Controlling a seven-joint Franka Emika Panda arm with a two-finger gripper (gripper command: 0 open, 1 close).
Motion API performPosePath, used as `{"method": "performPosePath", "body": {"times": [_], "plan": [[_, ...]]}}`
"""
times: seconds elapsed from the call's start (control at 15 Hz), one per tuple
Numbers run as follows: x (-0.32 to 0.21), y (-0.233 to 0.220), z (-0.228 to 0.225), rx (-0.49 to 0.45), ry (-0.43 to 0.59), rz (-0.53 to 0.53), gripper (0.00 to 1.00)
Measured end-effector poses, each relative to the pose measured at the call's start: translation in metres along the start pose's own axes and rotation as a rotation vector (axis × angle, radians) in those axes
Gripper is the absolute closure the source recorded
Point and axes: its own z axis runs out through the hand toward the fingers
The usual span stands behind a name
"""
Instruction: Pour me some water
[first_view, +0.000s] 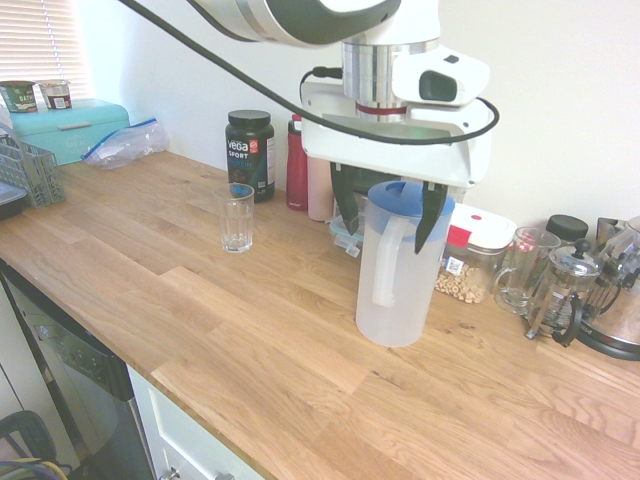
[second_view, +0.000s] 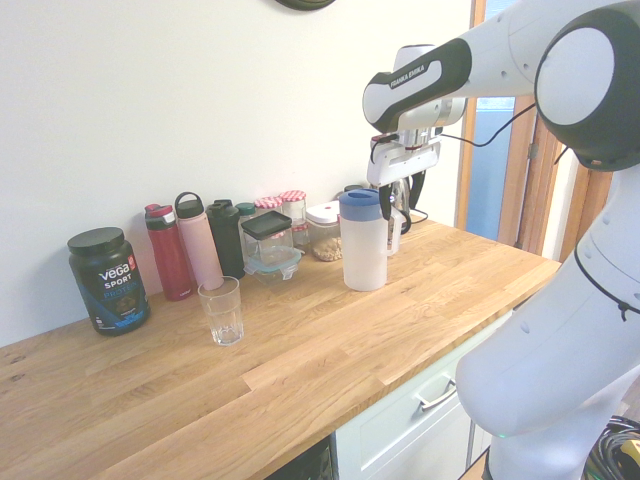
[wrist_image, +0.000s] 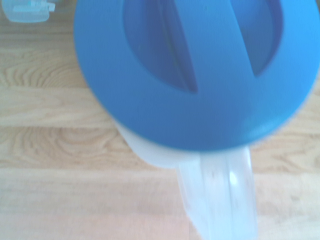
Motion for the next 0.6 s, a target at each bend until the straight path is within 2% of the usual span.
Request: {"method": "performPosePath", "body": {"times": [0.13, 0.2, 0.6], "plan": [[0.004, -0.004, 0.013, 0.005, -0.004, -0.002, 0.00], [0.005, -0.005, 0.017, 0.006, -0.008, -0.002, 1.00], [0.004, -0.006, 0.034, 0.018, -0.012, 0.005, 1.00]]}}
